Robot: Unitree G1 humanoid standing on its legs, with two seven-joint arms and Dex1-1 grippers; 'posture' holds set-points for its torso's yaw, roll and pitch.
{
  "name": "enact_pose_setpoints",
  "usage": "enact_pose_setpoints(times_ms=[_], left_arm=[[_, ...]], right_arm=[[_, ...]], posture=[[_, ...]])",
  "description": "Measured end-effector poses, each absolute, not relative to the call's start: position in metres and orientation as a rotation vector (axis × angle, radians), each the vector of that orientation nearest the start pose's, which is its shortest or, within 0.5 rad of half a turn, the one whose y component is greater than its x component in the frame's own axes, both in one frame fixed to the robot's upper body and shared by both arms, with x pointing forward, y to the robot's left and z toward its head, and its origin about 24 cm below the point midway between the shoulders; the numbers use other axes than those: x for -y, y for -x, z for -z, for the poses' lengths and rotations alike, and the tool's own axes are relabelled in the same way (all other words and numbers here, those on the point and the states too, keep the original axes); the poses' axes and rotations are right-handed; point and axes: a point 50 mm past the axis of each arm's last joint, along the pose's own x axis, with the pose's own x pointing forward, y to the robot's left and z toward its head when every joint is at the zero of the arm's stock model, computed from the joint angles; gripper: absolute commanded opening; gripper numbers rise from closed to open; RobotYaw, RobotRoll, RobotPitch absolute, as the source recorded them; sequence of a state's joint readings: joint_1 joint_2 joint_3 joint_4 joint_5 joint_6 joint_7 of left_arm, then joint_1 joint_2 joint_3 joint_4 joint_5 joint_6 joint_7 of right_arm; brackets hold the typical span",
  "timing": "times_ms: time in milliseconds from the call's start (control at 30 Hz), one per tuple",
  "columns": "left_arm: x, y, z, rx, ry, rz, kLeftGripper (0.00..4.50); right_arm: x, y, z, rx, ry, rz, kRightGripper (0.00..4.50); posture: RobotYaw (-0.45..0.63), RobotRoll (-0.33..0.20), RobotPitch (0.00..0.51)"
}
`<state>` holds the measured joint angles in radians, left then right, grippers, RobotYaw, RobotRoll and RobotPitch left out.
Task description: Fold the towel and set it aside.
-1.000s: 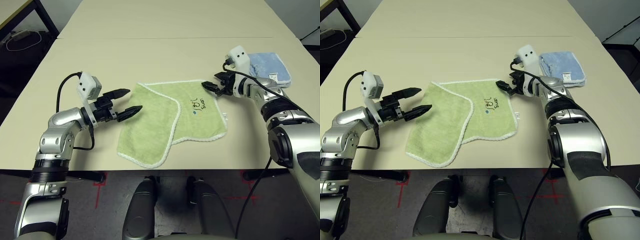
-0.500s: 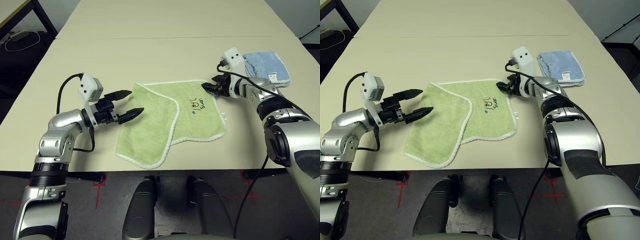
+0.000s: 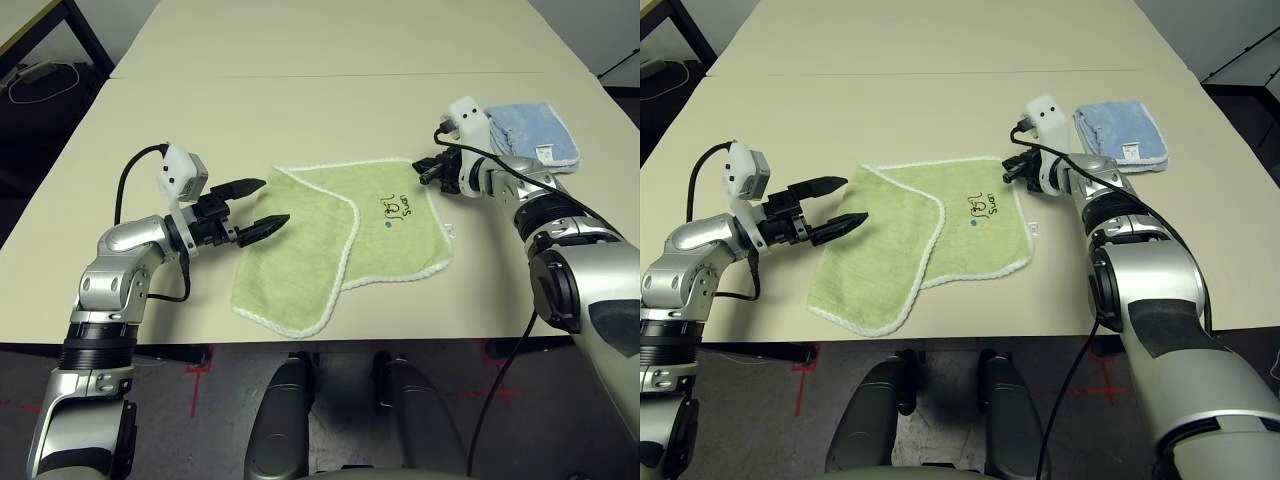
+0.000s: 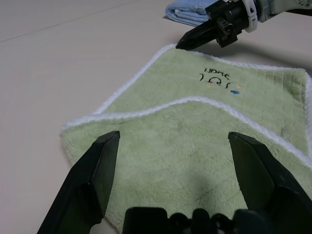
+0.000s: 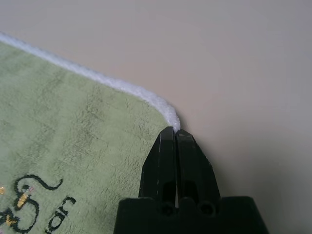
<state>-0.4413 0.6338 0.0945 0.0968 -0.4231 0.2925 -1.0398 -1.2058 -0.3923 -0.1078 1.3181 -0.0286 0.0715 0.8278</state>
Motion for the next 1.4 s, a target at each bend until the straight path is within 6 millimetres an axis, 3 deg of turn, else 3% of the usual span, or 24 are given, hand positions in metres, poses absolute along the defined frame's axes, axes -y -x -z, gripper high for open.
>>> enact_pose_setpoints(times_ms=[167, 400, 600, 700, 833, 933, 1033, 1167, 1400], left_arm=[[-0.219, -0.301, -0.162, 0.004, -0.205, 0.963, 4.50], [-0.212, -0.312, -0.156, -0.005, -0.170, 0.939, 4.50], [-0.191, -0.323, -0.167, 0.041, -0.152, 0.960, 4.50], [-0.181, -0.325, -0.170, 0.051, -0.148, 0.988, 4.50], [-0.182, -0.326, -0.168, 0.044, -0.146, 0.990, 4.50], [-0.184, -0.327, -0.164, 0.023, -0.133, 0.981, 4.50], [-0.185, -0.327, -0.164, 0.020, -0.135, 0.980, 4.50], [-0.185, -0.327, -0.163, 0.017, -0.134, 0.979, 4.50], [-0.187, -0.326, -0.159, 0.009, -0.129, 0.972, 4.50]], right_arm=[[0.188, -0.408, -0.179, -0.115, 0.074, -0.725, 0.01], [0.192, -0.406, -0.206, 0.090, 0.115, -0.766, 0.01], [0.192, -0.402, -0.198, 0.112, 0.098, -0.810, 0.01], [0.189, -0.402, -0.205, 0.181, 0.097, -0.805, 0.01], [0.185, -0.406, -0.244, 0.373, 0.107, -0.714, 0.01], [0.175, -0.405, -0.282, 0.527, 0.124, -0.673, 0.01], [0.161, -0.403, -0.308, 0.639, 0.111, -0.663, 0.01], [0.143, -0.399, -0.328, 0.736, 0.081, -0.693, 0.01], [0.142, -0.389, -0.357, 0.886, -0.039, -0.721, 0.01]], posture=[[0.07, 0.000, 0.190], [0.04, 0.000, 0.184], [0.04, 0.000, 0.185], [0.03, 0.000, 0.184], [0.02, 0.000, 0.185], [0.02, 0.000, 0.187], [0.03, 0.000, 0.189], [0.03, 0.000, 0.191], [0.02, 0.000, 0.188]])
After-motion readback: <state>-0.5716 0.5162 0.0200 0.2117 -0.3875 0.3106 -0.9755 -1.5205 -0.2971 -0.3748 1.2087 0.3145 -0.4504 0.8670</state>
